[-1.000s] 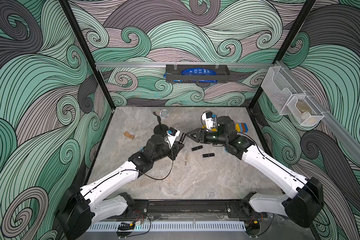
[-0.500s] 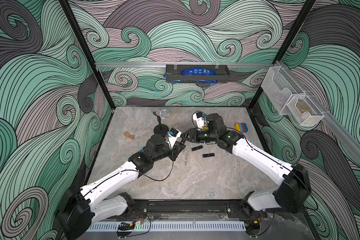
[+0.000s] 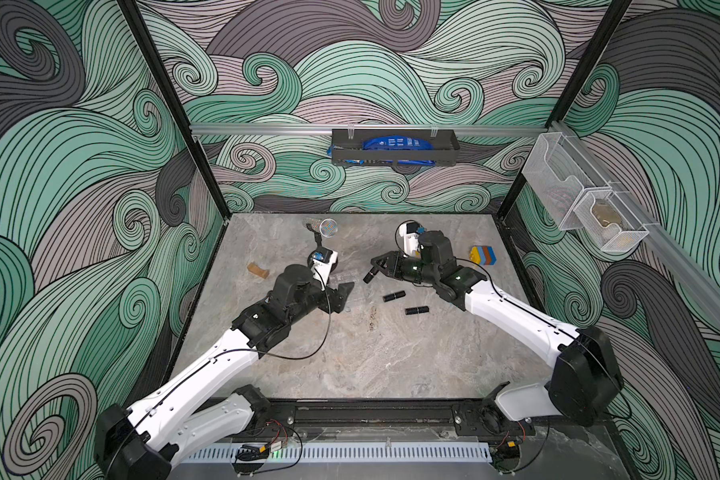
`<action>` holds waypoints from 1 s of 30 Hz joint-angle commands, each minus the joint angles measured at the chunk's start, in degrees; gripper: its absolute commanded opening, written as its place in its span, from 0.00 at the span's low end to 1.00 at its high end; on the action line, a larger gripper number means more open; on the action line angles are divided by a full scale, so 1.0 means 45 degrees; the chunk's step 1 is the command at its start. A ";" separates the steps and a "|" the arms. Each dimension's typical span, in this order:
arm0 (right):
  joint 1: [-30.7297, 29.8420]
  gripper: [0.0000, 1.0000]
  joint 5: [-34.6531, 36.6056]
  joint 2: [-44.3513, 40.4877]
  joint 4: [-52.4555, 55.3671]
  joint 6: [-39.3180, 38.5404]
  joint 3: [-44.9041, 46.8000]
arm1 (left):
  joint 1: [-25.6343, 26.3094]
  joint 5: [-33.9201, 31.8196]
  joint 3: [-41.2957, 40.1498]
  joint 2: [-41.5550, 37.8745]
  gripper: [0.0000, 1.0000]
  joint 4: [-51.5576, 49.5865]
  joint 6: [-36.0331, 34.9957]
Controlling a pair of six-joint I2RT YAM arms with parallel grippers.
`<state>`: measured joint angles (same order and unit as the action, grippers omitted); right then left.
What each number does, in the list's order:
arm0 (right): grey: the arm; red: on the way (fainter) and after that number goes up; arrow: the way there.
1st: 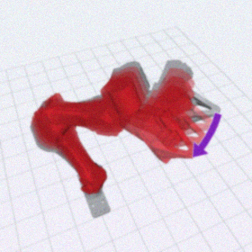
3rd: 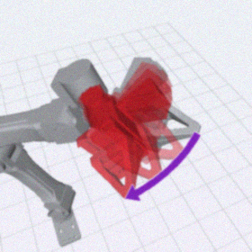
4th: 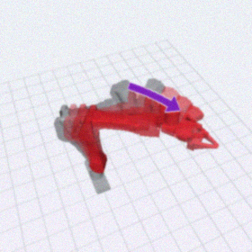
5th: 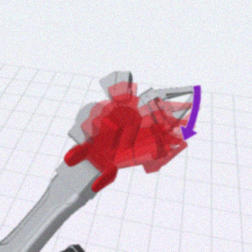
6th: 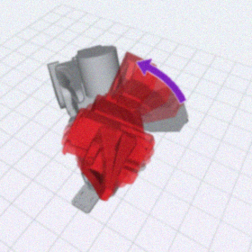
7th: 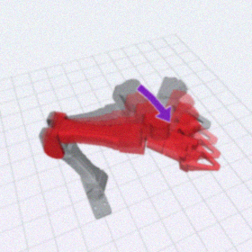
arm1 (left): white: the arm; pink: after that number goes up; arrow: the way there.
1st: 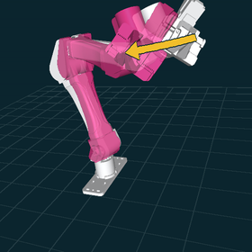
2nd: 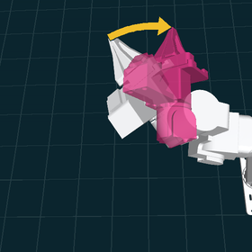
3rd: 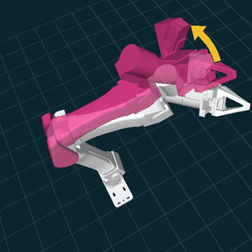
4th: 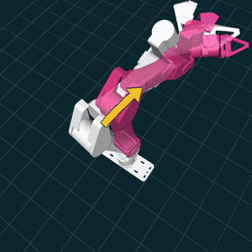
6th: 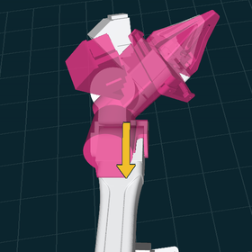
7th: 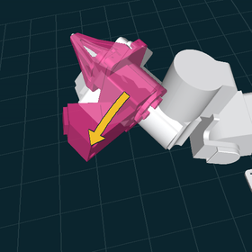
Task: Arrange the lipsticks in the organizer
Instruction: Pick up the lipstick at the center of the board, then place the lipstick in the storage box.
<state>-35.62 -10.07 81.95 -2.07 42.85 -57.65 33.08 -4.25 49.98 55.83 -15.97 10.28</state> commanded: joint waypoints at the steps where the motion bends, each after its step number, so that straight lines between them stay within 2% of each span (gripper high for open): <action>1: -0.1586 0.12 0.4905 -0.0049 -0.3387 -0.2157 0.0819 | -0.1539 -0.1233 0.0456 0.0337 0.82 -0.2345 0.1155; 4: -0.2590 0.11 0.7009 0.0902 -0.6085 -0.4244 0.1257 | -0.2294 -0.0815 0.0320 0.0443 0.80 -0.2136 0.1609; 6: -0.2870 0.09 0.7452 0.1669 -0.6797 -0.5003 0.0998 | -0.2477 -0.0738 0.0066 0.0418 0.80 -0.1849 0.1809; 11: -0.3123 0.08 0.7387 0.3605 -0.7364 -0.5874 0.0118 | -0.2726 -0.0759 -0.0604 0.0314 0.80 -0.1462 0.1903; 17: -0.3176 0.06 0.6781 0.5058 -0.7562 -0.6056 -0.0859 | -0.2868 -0.0852 -0.0994 0.0277 0.80 -0.1204 0.1808; 30: -0.3437 0.05 0.6347 0.6651 -0.7549 -0.5902 -0.1813 | -0.2957 -0.0692 -0.1015 0.0386 0.79 -0.1110 0.1810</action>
<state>-51.05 18.94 110.56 -34.57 16.78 -64.01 20.25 -7.31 45.39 57.76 -21.80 17.87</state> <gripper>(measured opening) 0.229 0.796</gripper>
